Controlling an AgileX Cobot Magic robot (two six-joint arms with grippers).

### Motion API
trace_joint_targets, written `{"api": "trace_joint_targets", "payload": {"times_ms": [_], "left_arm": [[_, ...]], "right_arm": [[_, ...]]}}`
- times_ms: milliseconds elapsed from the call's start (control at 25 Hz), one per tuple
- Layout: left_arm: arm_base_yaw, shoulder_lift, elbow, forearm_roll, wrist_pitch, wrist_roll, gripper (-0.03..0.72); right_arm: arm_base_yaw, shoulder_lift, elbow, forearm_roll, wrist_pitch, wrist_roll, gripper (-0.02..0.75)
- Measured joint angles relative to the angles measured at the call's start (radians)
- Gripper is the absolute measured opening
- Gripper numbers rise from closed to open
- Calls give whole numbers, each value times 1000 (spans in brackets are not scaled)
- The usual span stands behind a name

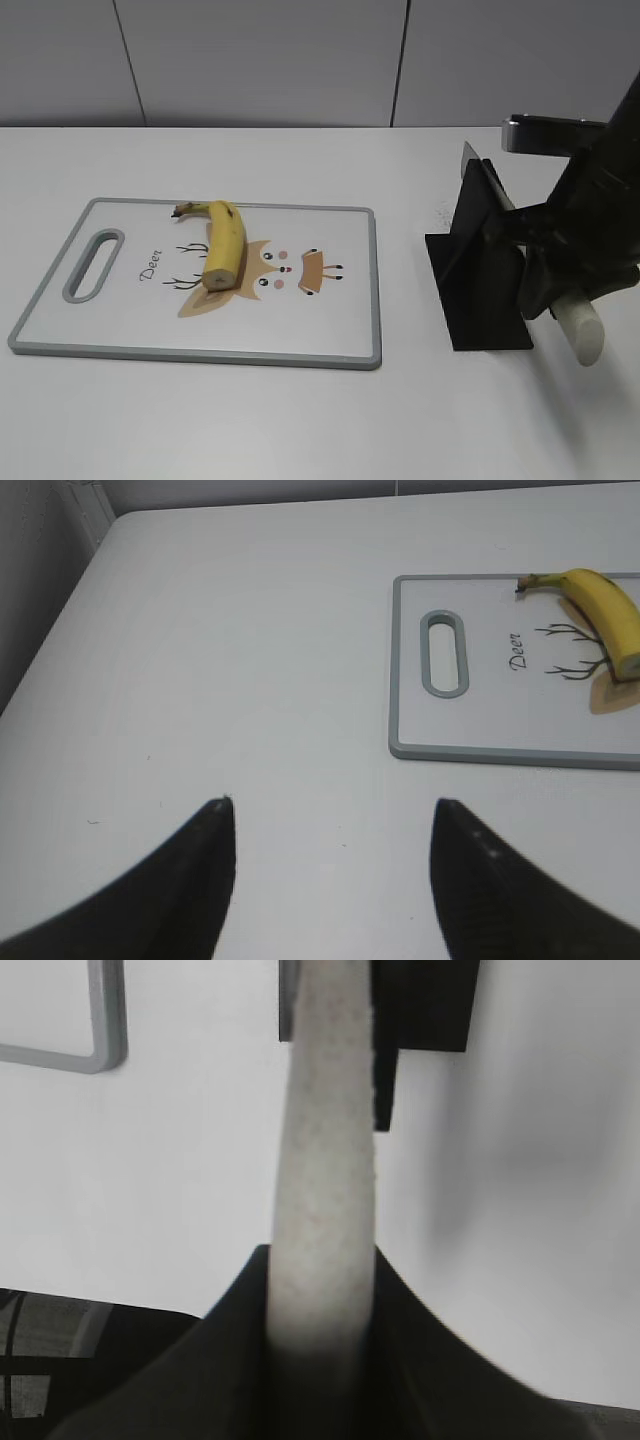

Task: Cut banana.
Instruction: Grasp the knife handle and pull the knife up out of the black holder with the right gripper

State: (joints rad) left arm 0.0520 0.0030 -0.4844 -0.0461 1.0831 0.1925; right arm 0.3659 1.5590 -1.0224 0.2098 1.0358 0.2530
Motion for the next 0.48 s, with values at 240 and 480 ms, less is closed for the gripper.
{"api": "trace_joint_targets", "payload": {"times_ms": [240, 480], "left_arm": [[0, 0, 0, 0, 0, 0, 589], [0, 0, 0, 0, 0, 0, 589]], "right_arm": [[0, -58, -25, -12, 7, 10, 174], [2, -109, -37, -25, 5, 18, 172]]}}
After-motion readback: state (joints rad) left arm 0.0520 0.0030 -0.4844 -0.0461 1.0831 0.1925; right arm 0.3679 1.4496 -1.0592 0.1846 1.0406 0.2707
